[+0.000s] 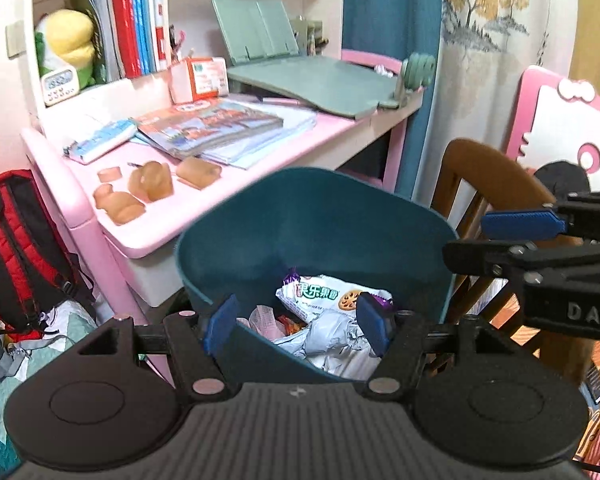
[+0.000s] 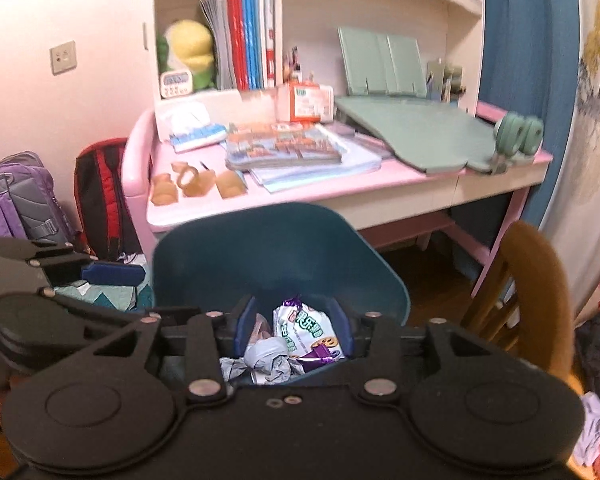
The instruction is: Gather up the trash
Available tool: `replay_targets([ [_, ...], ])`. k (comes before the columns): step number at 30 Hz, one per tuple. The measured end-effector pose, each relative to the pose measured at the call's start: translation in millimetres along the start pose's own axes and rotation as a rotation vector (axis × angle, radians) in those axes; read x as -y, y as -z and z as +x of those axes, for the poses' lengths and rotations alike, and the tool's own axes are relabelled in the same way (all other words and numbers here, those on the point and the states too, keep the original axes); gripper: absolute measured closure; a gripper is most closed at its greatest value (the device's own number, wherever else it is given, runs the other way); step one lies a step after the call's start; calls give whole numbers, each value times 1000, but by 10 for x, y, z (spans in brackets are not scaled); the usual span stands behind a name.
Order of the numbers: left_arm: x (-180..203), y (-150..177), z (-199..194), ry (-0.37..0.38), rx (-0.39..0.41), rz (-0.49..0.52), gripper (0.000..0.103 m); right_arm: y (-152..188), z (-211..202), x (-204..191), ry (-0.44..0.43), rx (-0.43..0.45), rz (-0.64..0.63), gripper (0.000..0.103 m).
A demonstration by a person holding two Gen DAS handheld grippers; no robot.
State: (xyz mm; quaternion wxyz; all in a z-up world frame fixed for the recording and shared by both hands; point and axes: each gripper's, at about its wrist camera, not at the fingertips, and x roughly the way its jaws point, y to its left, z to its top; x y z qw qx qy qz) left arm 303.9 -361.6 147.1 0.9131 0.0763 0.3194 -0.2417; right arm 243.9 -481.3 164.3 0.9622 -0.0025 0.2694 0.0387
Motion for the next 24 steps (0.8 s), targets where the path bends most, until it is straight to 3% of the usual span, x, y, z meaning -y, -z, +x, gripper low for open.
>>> replay_targets([
  [11,-177,234,-539,36,119,-21,31,283,-508,-256,-23,137,11,52],
  [15,-232,359,-690,42,164,-25,20,392,-601,-337,-30,180,29,52],
  [21,-276,489,-840,40,208,-17,19,522,-718,-457,-14,223,28,52],
  [24,-290,513,-879,51,216,-22,9,572,-796,-524,-2,246,16,52],
])
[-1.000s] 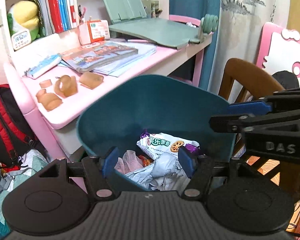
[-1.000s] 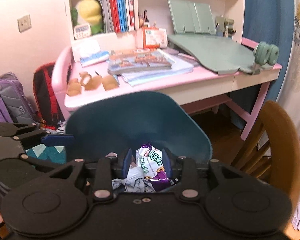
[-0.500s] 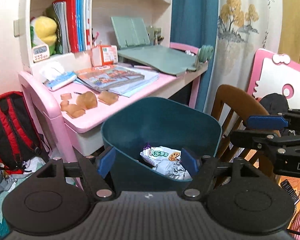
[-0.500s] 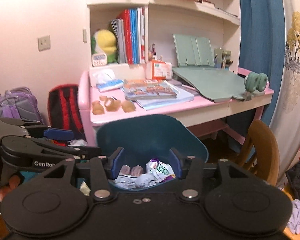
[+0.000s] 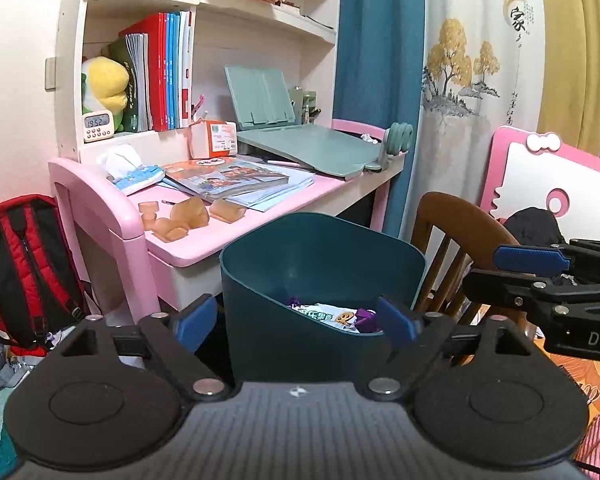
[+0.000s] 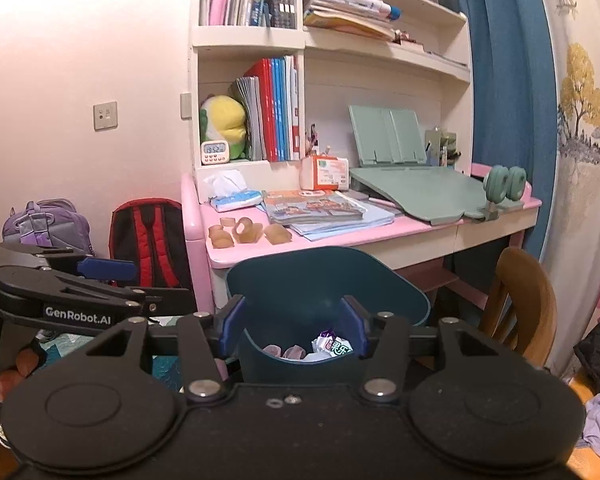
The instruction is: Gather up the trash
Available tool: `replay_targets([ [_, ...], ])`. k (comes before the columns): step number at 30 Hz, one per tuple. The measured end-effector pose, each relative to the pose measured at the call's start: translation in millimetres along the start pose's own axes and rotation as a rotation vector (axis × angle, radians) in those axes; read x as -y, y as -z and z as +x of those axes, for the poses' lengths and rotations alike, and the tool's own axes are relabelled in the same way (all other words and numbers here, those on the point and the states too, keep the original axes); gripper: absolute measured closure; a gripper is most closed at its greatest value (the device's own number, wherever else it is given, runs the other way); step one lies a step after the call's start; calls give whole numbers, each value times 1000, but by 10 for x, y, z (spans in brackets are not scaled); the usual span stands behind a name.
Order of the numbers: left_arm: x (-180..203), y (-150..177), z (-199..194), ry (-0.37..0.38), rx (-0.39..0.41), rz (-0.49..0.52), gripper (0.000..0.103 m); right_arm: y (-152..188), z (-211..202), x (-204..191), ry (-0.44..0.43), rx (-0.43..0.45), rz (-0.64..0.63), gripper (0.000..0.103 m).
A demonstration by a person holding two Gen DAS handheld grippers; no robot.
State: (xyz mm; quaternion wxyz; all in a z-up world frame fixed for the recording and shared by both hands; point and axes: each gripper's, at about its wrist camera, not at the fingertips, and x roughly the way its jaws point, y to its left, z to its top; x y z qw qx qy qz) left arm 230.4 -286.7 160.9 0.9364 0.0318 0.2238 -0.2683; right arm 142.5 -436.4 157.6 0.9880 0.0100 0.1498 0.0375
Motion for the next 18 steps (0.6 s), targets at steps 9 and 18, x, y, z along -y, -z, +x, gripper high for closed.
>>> replay_targets([
  [9,-9,8,-148,48,62,-10,3,98,-198,-72,66,34,42,51],
  [18,15,71,-188,97,82,-16,3,162,-348,-79,112,62,96,51],
])
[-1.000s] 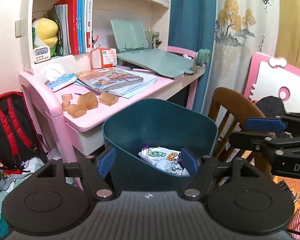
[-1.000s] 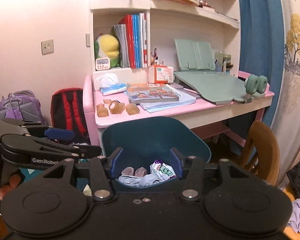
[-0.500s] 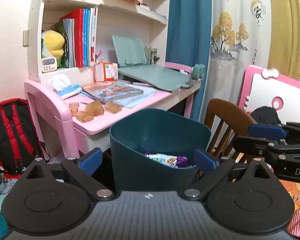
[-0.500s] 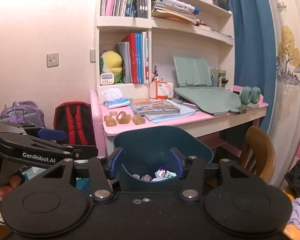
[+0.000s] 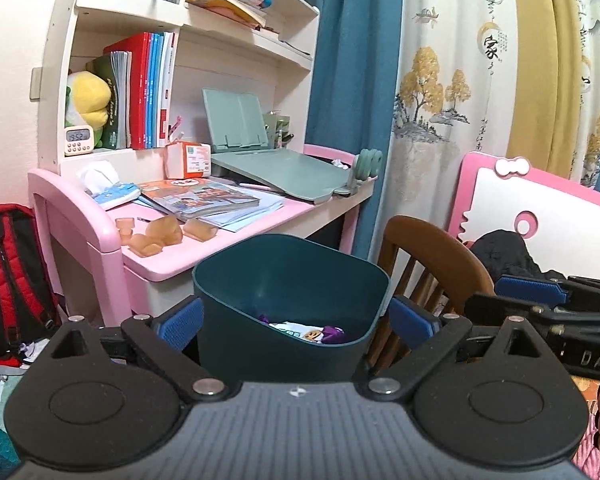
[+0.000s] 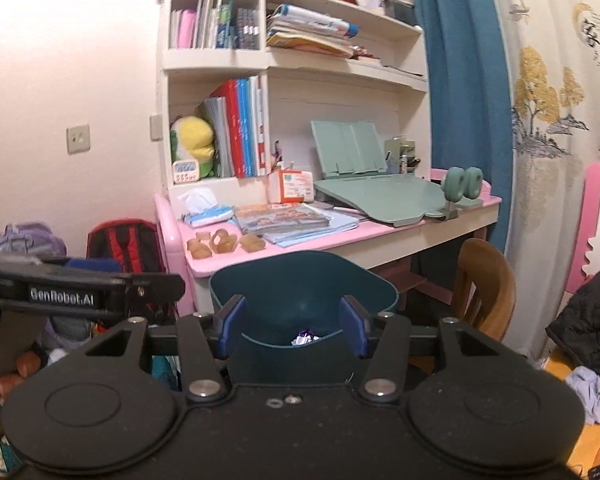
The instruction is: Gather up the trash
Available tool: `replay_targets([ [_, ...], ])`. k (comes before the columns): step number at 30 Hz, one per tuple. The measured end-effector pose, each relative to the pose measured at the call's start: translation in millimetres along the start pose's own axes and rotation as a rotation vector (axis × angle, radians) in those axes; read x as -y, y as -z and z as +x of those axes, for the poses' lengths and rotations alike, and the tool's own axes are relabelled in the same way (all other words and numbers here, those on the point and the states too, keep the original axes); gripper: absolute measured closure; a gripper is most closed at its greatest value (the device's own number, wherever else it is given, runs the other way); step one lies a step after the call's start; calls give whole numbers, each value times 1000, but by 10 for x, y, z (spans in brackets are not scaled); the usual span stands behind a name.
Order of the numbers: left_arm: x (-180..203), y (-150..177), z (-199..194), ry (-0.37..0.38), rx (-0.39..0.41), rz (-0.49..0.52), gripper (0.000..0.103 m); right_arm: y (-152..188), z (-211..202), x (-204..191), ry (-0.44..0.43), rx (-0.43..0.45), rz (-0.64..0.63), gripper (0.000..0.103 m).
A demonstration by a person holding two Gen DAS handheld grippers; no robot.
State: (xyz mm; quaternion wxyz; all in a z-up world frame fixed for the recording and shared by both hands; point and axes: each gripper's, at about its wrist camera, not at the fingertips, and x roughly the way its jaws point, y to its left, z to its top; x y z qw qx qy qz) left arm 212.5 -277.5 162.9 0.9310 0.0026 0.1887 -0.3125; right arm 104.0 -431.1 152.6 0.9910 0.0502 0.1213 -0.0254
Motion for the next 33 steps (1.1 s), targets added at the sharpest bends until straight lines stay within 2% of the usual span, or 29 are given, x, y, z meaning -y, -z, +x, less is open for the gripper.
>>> replay_targets([
  [6,16,47,-38,18,6,-3,3,12,-25,-53,1,25,9,51],
  [23,22,110,-108,41,34,-7,3,39,-48,-71,3,22,22,51],
  [33,46,173,-107,21,35,3,3,65,-55,-72,-11,15,23,51],
])
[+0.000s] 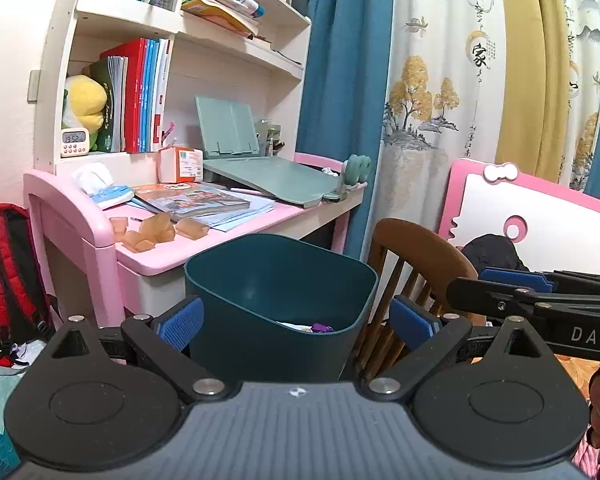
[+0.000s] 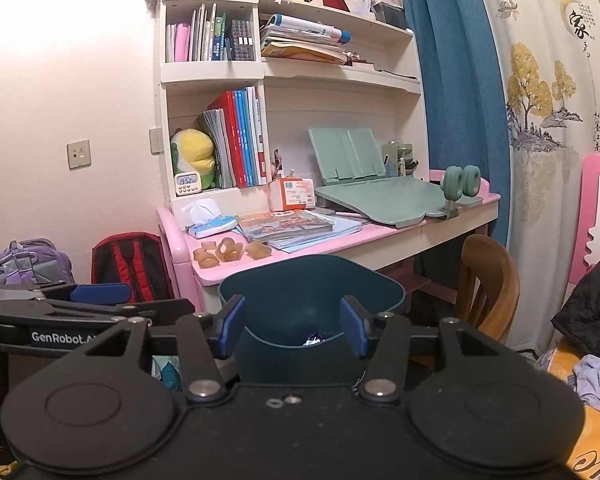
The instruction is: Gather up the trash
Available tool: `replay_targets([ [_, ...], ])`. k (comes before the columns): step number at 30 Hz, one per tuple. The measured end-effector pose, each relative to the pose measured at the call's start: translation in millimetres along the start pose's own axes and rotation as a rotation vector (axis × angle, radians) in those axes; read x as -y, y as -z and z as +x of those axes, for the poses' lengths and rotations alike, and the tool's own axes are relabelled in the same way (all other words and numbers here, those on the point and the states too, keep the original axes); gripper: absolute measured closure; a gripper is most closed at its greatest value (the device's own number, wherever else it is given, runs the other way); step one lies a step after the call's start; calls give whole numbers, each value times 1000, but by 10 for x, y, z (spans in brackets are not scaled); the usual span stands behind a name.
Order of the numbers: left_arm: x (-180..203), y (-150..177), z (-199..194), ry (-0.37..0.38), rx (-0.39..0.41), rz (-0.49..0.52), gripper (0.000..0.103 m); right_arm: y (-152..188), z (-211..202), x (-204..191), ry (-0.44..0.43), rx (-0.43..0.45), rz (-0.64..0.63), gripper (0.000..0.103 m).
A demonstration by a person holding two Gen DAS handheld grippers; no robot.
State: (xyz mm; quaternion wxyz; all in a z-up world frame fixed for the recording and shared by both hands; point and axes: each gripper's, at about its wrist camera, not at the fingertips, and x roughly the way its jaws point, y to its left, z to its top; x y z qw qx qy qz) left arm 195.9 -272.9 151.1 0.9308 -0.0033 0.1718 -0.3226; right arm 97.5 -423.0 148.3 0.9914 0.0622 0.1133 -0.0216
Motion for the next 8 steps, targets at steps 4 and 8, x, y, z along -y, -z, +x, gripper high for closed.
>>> replay_targets([
  [4,11,21,-15,-16,16,2,3,5,-3,12,0,-3,3,51],
  [8,-8,48,-11,-20,9,-14,3,21,-6,10,-1,-5,5,51],
])
